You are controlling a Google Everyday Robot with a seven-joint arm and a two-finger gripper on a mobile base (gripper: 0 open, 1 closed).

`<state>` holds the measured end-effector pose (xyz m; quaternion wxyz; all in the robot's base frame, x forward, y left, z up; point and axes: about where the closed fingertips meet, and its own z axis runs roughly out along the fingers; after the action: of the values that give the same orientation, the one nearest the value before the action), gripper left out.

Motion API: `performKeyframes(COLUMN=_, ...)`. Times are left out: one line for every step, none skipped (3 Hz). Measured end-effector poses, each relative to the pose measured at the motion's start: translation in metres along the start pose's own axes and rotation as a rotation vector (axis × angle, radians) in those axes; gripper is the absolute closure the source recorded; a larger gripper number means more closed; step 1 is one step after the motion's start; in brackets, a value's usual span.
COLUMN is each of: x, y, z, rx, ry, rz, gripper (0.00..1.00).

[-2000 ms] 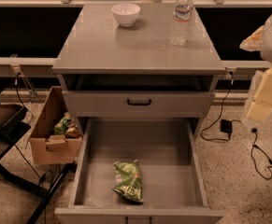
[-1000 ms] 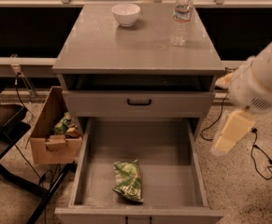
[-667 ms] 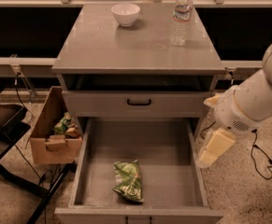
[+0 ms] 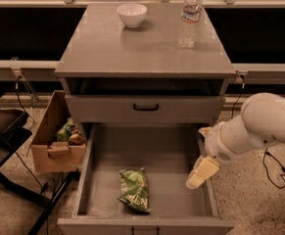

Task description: Pick green jalapeno chip bag from middle drawer and place on counter

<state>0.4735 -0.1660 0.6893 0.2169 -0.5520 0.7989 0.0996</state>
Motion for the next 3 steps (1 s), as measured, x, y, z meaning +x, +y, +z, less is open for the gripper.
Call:
performKeyframes(x=0.000, y=0.000, z=0.000, rx=0.000, ry=0.000, rz=0.000, gripper=0.00)
performKeyframes(x=-0.012, y=0.003, z=0.017, rx=-0.001, ry=-0.012, rz=-0.021, gripper=0.00)
performKeyframes(x=-0.025, y=0.001, z=0.073, rx=-0.027, ry=-0.024, rz=-0.033, gripper=0.00)
